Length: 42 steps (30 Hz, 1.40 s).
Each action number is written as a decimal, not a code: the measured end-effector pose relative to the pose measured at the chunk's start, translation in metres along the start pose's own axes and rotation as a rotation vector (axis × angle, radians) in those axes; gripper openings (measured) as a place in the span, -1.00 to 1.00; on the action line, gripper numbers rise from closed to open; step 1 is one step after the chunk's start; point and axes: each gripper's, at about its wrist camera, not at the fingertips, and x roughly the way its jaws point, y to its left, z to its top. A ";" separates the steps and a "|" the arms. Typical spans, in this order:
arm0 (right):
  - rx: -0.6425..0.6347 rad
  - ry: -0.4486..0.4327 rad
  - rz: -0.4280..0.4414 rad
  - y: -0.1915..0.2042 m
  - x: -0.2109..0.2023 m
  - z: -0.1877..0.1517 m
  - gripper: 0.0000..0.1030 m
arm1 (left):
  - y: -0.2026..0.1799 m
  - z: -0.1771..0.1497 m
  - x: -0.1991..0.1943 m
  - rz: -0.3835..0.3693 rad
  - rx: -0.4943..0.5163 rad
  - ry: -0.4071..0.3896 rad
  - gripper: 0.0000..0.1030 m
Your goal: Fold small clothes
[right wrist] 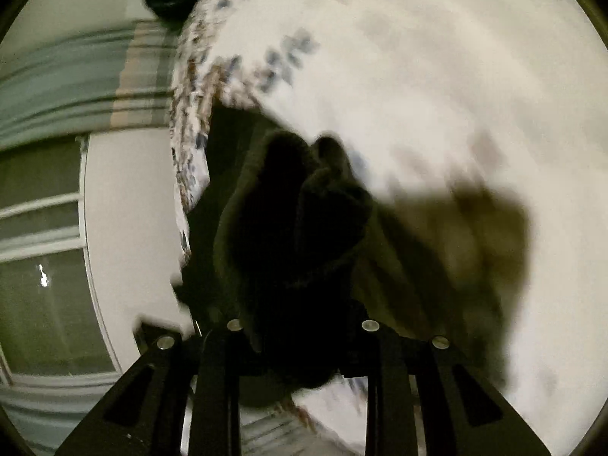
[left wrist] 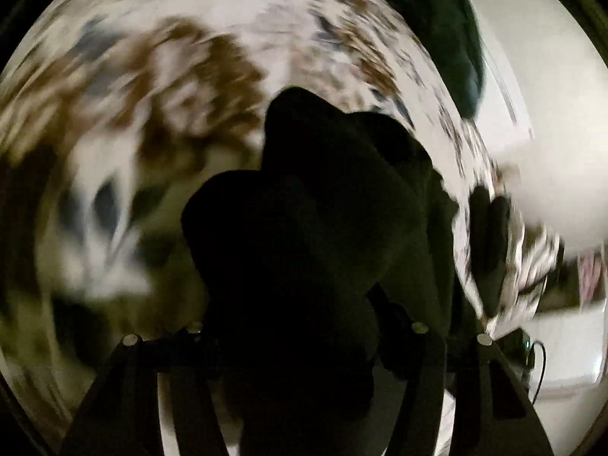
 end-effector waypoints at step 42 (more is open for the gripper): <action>-0.172 0.042 -0.188 0.024 -0.028 0.065 0.91 | 0.042 -0.013 0.019 -0.251 -0.105 0.168 0.66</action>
